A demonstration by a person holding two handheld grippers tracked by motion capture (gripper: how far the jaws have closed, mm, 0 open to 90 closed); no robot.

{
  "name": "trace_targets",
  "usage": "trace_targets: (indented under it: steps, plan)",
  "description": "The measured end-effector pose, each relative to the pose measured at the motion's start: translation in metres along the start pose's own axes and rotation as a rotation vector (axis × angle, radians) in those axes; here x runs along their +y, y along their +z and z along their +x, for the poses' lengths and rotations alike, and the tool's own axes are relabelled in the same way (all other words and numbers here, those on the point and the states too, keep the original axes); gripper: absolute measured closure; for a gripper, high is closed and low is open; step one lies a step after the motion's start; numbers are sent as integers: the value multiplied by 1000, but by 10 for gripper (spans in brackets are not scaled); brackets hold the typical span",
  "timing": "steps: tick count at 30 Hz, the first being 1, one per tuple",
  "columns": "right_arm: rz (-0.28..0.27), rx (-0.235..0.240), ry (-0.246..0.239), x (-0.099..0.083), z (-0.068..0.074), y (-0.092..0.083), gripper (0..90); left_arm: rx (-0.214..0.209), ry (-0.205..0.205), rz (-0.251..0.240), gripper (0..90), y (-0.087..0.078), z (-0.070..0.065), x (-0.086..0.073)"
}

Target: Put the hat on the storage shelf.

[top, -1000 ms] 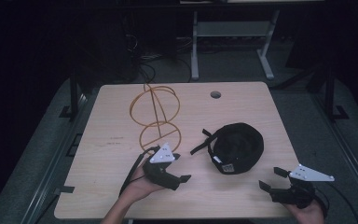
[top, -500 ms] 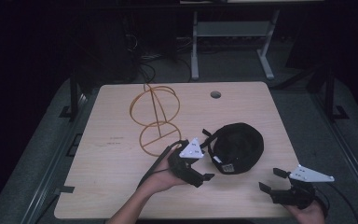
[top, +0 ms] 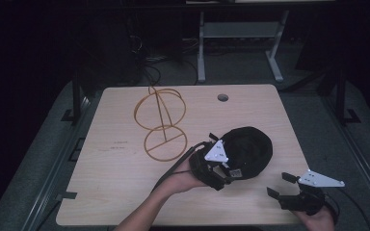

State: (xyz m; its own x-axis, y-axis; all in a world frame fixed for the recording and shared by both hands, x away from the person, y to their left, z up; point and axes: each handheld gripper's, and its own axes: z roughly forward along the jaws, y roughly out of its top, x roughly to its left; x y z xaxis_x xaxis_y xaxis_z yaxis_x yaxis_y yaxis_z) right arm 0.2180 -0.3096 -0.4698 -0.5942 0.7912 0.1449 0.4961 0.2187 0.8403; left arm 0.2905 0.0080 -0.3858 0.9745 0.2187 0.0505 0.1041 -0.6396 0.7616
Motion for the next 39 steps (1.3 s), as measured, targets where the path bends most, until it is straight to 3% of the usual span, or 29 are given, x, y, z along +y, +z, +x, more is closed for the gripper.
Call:
trace_targets:
  steps: [7, 12, 16, 17, 20, 23, 32, 39]
  plan:
    - [5, 7, -8, 0, 2, 2, 146, -22, 24, 28, 276, 6, 2, 8]
    - [-1, 13, -7, 0, 2, 1, 151, -48, 92, 111, 350, 24, 4, 12]
    - [2, 15, -4, 0, 2, 1, 151, -74, 84, 139, 418, 31, 6, 10]
    - [2, 17, -3, 0, 2, 2, 151, -73, 67, 164, 429, 36, 8, 10]
    - [1, 23, -2, 1, 2, 2, 151, -82, 32, 169, 456, 41, 10, 11]
    - [-6, 31, 8, 1, 2, 2, 150, -89, 40, 197, 498, 43, 11, 12]
    - [-19, 44, 17, 1, 1, 2, 151, -138, 54, 194, 780, 44, 10, 13]
    - [-38, 25, 29, 1, 2, 0, 138, -162, 67, 166, 803, 35, 7, 24]
